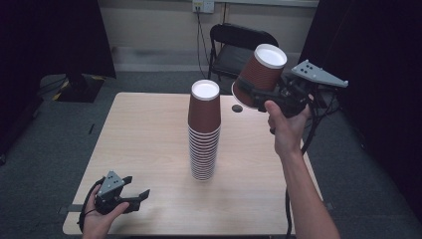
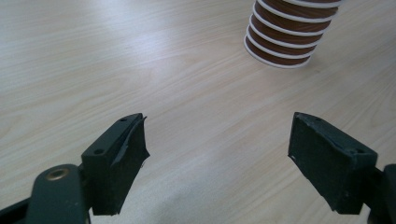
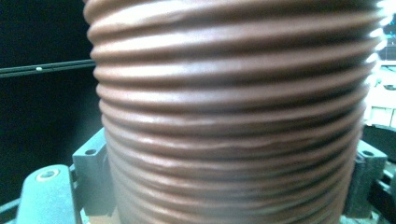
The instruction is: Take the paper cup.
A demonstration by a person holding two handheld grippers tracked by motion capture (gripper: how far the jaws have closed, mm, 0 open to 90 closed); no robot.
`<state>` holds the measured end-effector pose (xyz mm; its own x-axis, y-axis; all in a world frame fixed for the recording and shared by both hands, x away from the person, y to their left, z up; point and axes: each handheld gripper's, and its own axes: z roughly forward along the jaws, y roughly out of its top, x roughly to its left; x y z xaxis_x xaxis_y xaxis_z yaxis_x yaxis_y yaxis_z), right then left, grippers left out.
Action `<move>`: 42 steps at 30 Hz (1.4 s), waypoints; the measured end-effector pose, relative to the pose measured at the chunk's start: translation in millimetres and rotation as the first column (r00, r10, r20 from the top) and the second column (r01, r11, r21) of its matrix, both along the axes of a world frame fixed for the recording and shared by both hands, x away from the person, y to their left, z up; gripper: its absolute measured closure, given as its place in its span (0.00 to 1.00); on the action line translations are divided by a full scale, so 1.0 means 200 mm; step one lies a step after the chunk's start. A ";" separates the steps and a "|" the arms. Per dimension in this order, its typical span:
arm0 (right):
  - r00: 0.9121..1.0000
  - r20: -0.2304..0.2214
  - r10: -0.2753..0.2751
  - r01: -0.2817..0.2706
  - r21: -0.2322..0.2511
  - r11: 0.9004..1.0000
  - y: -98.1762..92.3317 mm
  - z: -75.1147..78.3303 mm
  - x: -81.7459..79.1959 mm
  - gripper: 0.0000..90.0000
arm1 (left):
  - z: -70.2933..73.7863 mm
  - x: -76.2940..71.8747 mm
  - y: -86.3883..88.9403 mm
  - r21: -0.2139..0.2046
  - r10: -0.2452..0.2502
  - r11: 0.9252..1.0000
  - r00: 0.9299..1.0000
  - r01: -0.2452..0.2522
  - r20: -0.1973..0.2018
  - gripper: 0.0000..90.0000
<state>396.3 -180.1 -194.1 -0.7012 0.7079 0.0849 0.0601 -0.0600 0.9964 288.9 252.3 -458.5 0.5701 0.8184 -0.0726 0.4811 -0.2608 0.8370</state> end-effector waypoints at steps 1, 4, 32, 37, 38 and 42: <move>1.000 -0.008 -0.003 0.003 -0.003 1.000 -0.01 -0.01 0.00 0.17 | 0.00 0.00 -0.01 -0.001 -0.004 1.000 1.000 0.004 0.002 0.21; 1.000 -0.024 -0.008 0.008 -0.018 1.000 -0.02 -0.05 -0.01 0.17 | 0.01 0.00 -0.01 0.007 -0.008 1.000 1.000 0.008 0.010 0.21; 0.973 -0.231 -0.011 -0.003 -0.059 0.998 -0.10 -0.53 -0.11 0.17 | 0.01 -0.01 -0.03 -0.039 -0.007 0.999 0.999 0.009 0.036 0.22; 0.968 -0.252 -0.017 0.006 -0.042 0.999 -0.11 -0.61 -0.13 0.17 | 0.02 -0.01 -0.04 -0.030 -0.018 0.999 0.998 0.020 0.056 0.23; 0.966 -0.257 -0.017 0.008 -0.036 0.999 -0.11 -0.63 -0.14 0.17 | 0.02 -0.02 -0.04 -0.029 -0.019 0.999 0.998 0.021 0.058 0.23; 0.960 -0.280 -0.019 0.013 -0.024 1.000 -0.12 -0.69 -0.16 0.17 | 0.02 -0.02 -0.05 -0.032 -0.023 0.999 0.997 0.025 0.070 0.23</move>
<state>363.6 -204.7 -332.3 -0.6402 0.7226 0.2608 0.3358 -0.0420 0.9410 285.1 242.1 -454.3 0.5939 0.8024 -0.0585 0.4149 -0.2432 0.8768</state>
